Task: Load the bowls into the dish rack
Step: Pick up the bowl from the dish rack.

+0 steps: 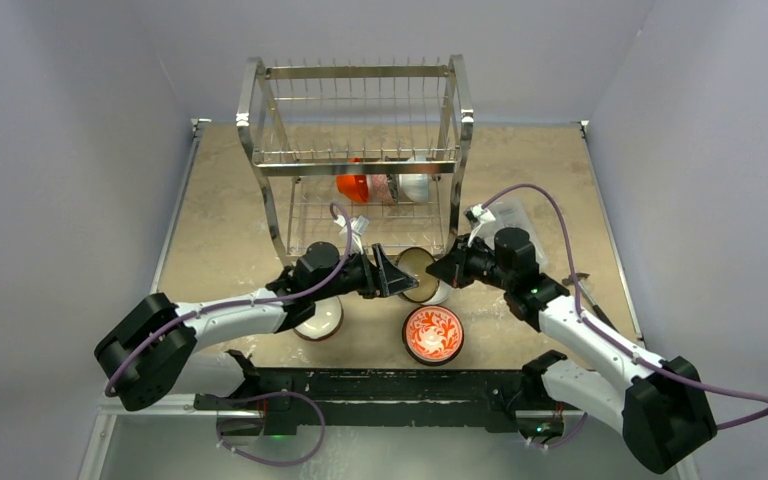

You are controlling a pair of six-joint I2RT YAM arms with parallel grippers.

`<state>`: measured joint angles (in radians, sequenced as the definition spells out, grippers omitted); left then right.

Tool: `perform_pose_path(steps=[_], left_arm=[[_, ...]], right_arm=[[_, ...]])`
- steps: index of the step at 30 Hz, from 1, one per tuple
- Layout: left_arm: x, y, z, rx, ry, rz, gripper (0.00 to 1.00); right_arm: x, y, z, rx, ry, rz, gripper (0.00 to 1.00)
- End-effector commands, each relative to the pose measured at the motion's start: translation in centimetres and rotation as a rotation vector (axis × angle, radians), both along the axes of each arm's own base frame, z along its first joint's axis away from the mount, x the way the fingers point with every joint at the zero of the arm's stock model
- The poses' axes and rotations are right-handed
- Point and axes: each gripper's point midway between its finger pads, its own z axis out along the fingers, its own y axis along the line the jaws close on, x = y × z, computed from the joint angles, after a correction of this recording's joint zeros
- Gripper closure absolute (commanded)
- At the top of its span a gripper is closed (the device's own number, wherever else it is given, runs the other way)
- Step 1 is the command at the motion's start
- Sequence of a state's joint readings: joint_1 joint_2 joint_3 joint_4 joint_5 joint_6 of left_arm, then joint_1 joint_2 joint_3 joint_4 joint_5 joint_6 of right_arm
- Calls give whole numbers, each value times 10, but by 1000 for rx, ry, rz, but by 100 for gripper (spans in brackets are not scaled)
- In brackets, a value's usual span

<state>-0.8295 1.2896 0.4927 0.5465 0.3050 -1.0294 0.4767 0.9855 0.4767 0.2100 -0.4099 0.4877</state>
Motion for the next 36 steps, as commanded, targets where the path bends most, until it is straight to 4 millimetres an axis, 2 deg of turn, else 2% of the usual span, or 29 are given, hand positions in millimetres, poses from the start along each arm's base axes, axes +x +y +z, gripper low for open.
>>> perform_pose_path(steps=[1,2,3,6,7,9,11,13,17,20,22,25,26,27,28,31,36], left_arm=[[1,-6,25,-80,-67,-17,91],[2,-5,24,-76,-61,-11,95],[3,-5,23,-76,-57,-7,99],[6,-1,21,-83,-47,11,100],[6,-1,22,-95,-48,10,100],[4,-2,24,-111,-52,3,100],[4,-3,26,-119,-54,-6,100],[3,-4,26,-121,-55,-14,99],[2,-6,24,-118,-53,-26,71],[3,-6,24,-120,-56,-26,62],[3,-6,24,-120,-57,-23,64],[4,-3,23,-118,-54,-6,83],[5,-3,22,-115,-52,2,91],[6,-1,21,-113,-51,9,95],[6,-1,21,-112,-51,13,100],[7,3,23,-113,-56,33,100],[12,11,19,-79,-61,80,100]], right_arm=[[8,7,39,59,-83,14,93],[8,7,39,58,-83,11,87],[9,7,39,58,-87,9,77],[10,4,39,57,-90,-11,50],[10,4,39,60,-91,-15,46],[11,5,40,61,-92,-14,49],[11,6,41,67,-96,-8,57],[11,8,42,73,-97,0,73],[11,8,42,72,-93,4,93],[11,8,41,68,-91,5,95],[11,7,40,62,-86,-4,91],[12,4,39,53,-84,-21,79],[13,3,40,49,-87,-28,70],[13,2,40,46,-90,-32,58],[13,1,39,43,-90,-35,51],[12,-1,37,33,-87,-44,41],[13,-5,33,20,-82,-66,34]])
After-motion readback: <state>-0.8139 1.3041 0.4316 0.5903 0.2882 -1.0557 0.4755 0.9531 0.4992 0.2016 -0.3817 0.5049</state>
